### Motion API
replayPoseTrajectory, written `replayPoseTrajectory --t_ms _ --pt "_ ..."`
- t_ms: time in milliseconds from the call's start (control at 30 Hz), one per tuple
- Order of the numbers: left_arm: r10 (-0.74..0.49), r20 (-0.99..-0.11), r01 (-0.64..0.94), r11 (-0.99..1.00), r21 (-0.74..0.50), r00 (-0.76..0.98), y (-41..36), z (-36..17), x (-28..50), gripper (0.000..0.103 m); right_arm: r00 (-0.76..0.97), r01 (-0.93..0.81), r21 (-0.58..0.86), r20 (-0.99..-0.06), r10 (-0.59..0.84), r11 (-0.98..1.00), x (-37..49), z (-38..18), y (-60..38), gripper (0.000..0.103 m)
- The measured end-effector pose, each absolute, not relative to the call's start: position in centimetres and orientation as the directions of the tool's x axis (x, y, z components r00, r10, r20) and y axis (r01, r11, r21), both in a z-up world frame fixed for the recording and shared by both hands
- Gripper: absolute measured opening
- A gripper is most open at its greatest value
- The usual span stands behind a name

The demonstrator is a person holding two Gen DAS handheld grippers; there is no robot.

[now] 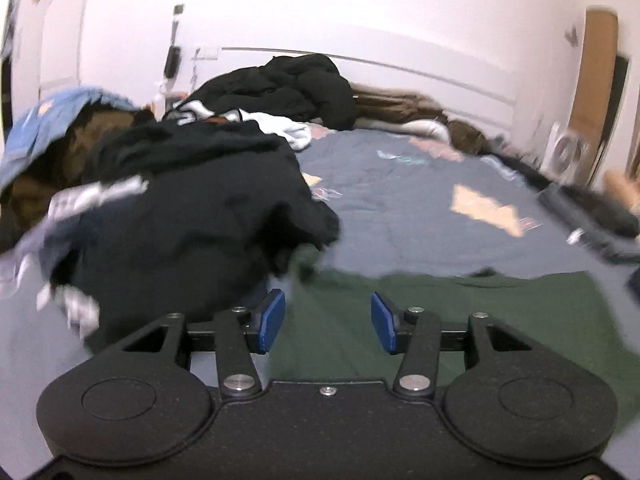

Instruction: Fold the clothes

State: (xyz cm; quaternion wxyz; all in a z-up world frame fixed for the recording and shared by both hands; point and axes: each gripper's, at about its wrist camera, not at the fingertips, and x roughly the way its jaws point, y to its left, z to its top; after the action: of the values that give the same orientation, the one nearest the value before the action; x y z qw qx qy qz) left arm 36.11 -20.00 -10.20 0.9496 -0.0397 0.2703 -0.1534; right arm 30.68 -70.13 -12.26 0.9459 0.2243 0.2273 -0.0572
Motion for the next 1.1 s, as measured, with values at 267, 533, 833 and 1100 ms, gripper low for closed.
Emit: replayPoseTrajectory --t_ms 267,533,833,1100 --pt "-0.324 -0.486 0.041 0.862 -0.506 0.812 -16.5 -13.1 25.9 0.060 0.877 0.307 0.460 -0.477 -0.059 0.833 18.9 -14.0 -67.0 0.029" --pt "-0.334 -0.560 -0.171 0.728 -0.664 0.758 -12.5 -17.7 25.4 0.060 0.837 0.389 0.608 -0.546 0.009 0.692 15.8 -18.8 -68.3 0.041" --pt "-0.441 -0.538 -0.224 0.586 -0.779 0.719 -12.4 -21.0 26.8 0.063 0.818 0.420 0.739 -0.560 0.133 0.527 17.2 -22.6 -67.3 0.043" --pt "-0.447 -0.508 -0.234 0.537 -0.811 0.736 -12.6 -22.7 28.7 0.063 0.836 0.419 0.781 -0.531 0.139 0.463 18.3 -24.5 -66.7 0.051"
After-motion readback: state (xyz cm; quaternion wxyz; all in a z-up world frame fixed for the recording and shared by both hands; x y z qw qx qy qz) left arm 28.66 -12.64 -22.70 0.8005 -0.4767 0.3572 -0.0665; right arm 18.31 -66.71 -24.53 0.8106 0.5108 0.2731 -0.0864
